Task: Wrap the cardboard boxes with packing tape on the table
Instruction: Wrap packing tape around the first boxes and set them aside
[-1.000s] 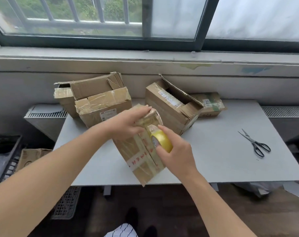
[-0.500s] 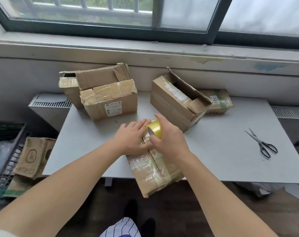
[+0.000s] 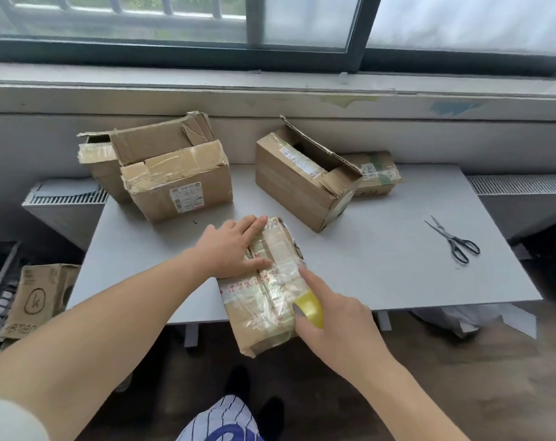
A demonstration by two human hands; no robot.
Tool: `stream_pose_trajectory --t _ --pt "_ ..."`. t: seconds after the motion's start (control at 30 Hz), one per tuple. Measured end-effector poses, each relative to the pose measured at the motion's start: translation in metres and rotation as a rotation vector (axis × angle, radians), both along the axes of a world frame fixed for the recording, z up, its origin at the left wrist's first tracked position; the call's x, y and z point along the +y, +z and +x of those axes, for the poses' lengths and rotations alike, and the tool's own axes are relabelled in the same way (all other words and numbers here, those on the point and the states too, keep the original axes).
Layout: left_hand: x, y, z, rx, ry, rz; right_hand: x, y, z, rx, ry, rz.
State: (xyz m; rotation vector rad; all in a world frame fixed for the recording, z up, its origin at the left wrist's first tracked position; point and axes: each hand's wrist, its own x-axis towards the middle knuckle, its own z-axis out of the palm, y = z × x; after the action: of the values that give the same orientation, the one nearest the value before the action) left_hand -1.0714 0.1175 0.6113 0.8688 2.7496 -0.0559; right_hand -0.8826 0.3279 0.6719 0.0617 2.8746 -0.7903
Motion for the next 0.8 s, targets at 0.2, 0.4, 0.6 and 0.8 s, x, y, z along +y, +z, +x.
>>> stream_pose_trajectory --t 0.2,0.4,0.6,0.8 --pt "-0.002 0.001 -0.003 -0.012 0.009 -0.036 -0.005 -0.020 0.040 -0.197 -0.013 0.119" --pt "-0.005 0.001 -0.021 -0.015 0.074 -0.051 -0.008 -0.046 0.021 -0.136 -0.016 0.141" --pt "0.002 0.000 -0.013 0.069 -0.125 -0.137 -0.008 -0.068 0.018 -0.093 0.014 0.144" --pt "0.018 -0.002 0.055 -0.154 -0.246 0.011 -0.007 -0.084 0.018 -0.027 0.008 0.129"
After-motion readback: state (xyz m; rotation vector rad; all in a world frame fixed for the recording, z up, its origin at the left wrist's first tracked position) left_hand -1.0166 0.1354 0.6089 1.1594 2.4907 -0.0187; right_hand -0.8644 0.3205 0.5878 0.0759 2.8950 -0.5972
